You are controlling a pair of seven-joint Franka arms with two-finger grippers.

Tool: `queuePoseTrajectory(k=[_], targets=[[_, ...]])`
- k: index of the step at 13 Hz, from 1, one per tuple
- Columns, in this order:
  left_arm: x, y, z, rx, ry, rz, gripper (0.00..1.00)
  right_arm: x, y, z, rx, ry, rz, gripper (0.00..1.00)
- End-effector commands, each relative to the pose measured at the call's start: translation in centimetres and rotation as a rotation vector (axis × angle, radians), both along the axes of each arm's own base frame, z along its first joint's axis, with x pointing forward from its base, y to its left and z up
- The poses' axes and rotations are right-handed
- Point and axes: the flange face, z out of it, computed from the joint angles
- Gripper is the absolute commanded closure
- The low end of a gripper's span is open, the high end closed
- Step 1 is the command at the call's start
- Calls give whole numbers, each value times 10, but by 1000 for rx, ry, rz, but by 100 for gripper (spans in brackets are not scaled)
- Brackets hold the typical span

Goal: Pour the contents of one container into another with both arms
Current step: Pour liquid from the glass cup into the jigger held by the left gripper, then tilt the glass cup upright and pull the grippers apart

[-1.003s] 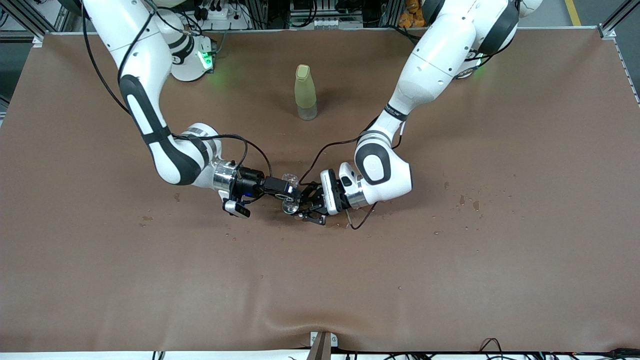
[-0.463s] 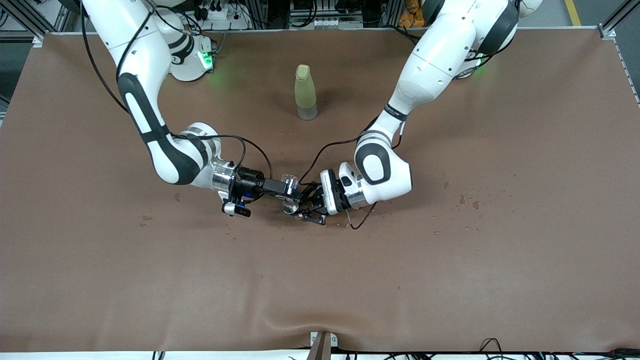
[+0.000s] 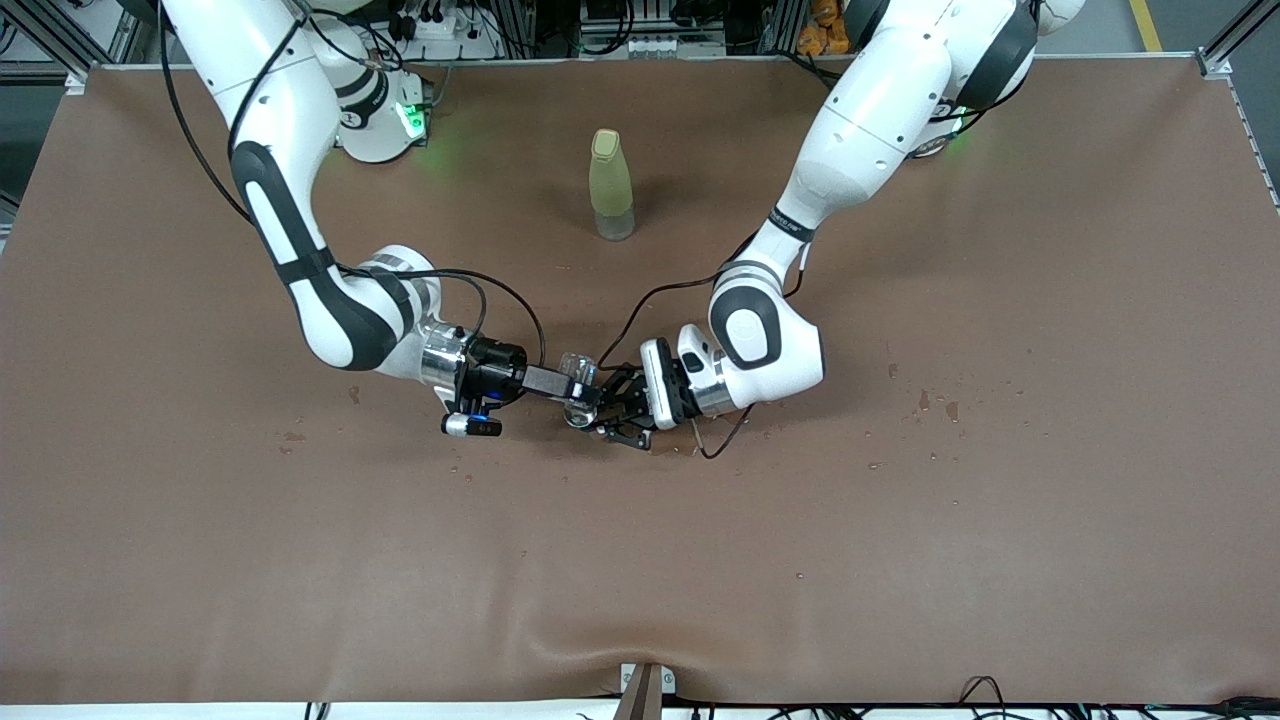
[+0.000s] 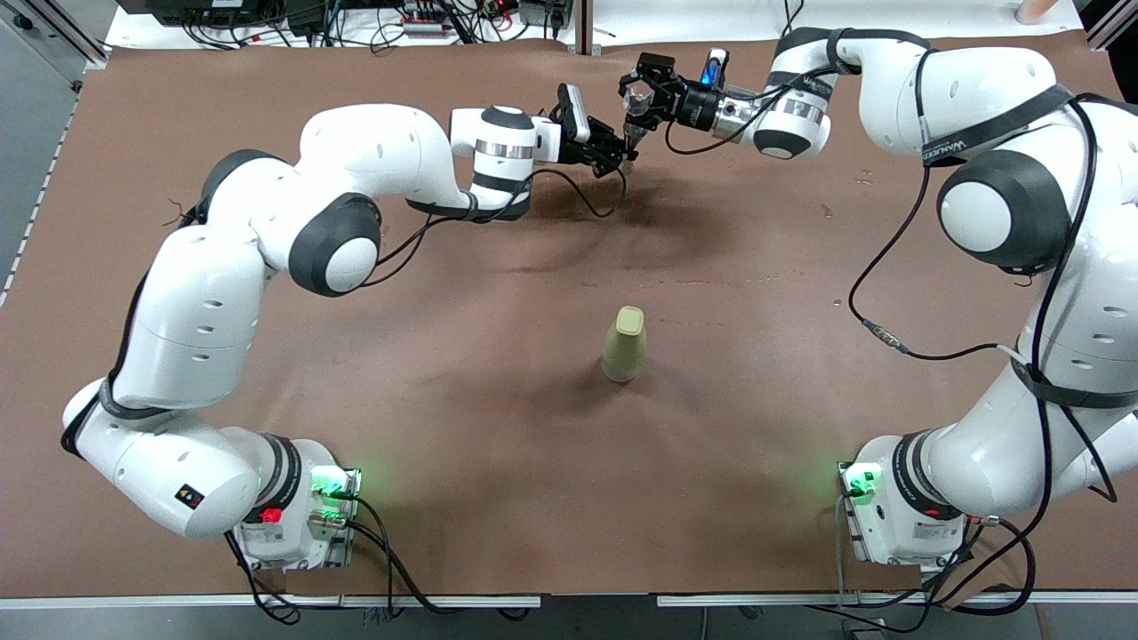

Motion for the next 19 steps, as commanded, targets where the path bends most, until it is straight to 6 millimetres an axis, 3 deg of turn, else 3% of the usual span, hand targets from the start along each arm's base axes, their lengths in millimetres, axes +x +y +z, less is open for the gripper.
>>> queuePoseTrajectory(k=[1,6,11,14,17,19], targets=[[2,-5,3,-14,5,29,100,-1,1,9,7,16,-15,100],[3,-4,3,-12,2,28,100,12,-11,21,-11,-79,-26,100],[10,2,18,-10,-28,26,100,26,-42,27,-83,-426,11,100],[38,40,37,6,-69,47,100,41,-100,21,-212,-623,95,100],[49,74,52,-2,-78,2,100,47,-164,20,-275,-930,141,100],[59,110,55,-7,-80,-49,100,45,-226,7,-339,-1141,205,100]])
